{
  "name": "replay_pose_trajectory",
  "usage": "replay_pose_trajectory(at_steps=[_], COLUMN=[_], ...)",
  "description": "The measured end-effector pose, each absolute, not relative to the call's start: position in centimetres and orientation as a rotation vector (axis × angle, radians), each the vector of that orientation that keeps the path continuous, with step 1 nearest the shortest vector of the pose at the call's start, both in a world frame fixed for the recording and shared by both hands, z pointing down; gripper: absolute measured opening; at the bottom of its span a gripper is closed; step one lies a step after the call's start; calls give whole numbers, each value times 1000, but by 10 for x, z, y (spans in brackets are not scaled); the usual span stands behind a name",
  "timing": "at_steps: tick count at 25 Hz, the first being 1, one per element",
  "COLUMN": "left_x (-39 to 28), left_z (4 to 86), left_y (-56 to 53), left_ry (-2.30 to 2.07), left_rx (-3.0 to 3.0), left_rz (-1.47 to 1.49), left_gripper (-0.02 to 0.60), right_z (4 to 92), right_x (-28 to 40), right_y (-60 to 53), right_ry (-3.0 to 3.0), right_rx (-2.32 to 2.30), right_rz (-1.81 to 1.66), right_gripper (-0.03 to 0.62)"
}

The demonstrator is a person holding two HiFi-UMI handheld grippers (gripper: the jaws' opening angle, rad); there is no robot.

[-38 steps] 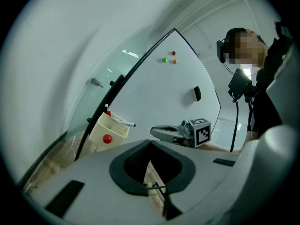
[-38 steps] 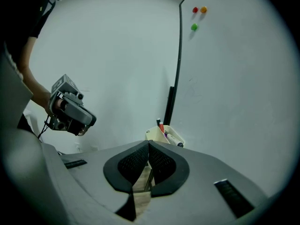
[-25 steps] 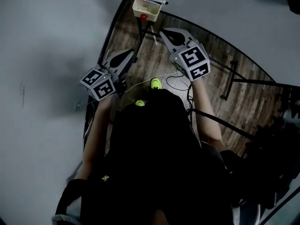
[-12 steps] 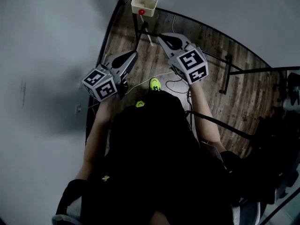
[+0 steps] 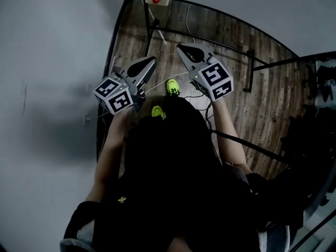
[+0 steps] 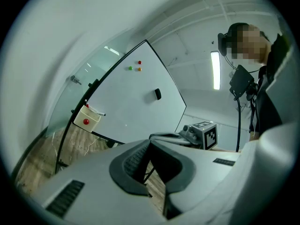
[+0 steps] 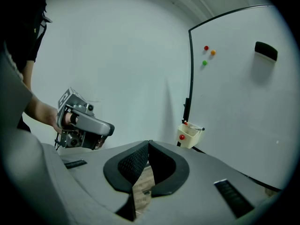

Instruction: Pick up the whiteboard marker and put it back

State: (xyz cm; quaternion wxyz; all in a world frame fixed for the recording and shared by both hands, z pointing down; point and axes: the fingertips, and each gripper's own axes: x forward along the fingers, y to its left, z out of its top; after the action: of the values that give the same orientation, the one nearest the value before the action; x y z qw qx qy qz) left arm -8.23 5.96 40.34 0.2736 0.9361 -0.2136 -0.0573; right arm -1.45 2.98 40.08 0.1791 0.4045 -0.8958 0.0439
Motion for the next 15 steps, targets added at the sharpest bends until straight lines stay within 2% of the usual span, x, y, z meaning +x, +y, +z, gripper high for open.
replay_pose_trajectory(at_steps=[15], left_x=[-76], left_z=[398], left_y=[77], left_ry=[-630], left_rx=[2502], left_rz=[-161], left_gripper=[14], right_z=[389], right_x=[-18], right_y=[61], right_ry=[-2614], right_rx=[1125], right_rz=[147], right_gripper=[12])
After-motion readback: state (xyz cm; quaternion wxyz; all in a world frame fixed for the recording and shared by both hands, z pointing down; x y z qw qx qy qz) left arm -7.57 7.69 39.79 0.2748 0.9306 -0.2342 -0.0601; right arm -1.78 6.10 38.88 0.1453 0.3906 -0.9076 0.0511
